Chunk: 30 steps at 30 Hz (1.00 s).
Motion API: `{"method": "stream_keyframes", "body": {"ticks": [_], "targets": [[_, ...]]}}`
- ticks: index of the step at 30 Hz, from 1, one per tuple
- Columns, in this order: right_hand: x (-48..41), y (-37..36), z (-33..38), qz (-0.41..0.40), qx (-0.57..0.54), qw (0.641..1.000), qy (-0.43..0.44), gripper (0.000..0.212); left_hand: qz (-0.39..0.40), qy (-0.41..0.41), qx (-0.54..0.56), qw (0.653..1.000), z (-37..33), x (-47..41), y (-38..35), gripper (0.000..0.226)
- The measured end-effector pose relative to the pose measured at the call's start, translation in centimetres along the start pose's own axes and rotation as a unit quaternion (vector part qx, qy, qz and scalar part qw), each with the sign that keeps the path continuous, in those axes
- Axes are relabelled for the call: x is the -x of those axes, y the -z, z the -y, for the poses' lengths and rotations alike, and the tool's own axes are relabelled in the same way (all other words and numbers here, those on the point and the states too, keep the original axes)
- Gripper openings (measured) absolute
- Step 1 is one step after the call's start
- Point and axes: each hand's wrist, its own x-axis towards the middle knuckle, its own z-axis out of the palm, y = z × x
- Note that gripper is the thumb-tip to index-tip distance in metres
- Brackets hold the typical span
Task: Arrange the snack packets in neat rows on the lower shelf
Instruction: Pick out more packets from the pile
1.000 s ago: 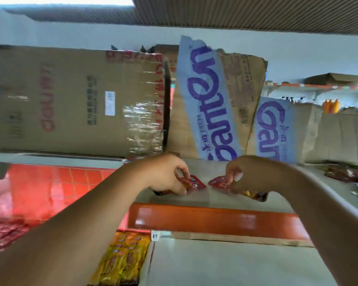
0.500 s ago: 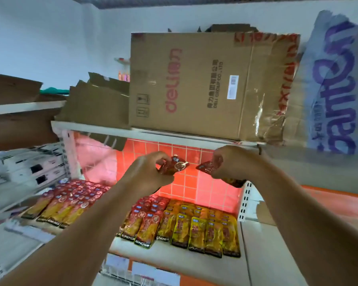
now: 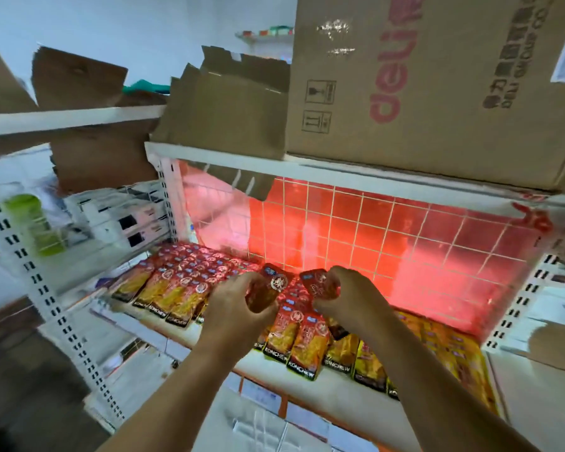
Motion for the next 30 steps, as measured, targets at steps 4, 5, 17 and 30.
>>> {"method": "stream_keyframes", "body": {"ticks": [4, 5, 17, 30], "targets": [[-2.2, -5.6, -0.5, 0.017, -0.024, 0.999, -0.023, 0.034, -0.005, 0.062, 0.030, 0.998, 4.7, -0.2, -2.2, 0.040], [-2.9, -7.0, -0.5, 0.024, -0.032, 0.999, -0.028, 0.037, -0.006, 0.075, 0.033, 0.997, 5.9, -0.4, -2.5, 0.039], [-7.1, -16.0, 2.4, 0.081, 0.009, 0.997, -0.002, 0.039, -0.007, 0.100, -0.083, 0.992, 14.4, -2.3, -3.0, 0.047], [-7.2, -21.5, 5.7, 0.006, 0.059, 0.994, -0.097, 0.043, 0.076, 0.029, -0.115, 0.990, 20.6, -6.3, -3.8, 0.063]]}}
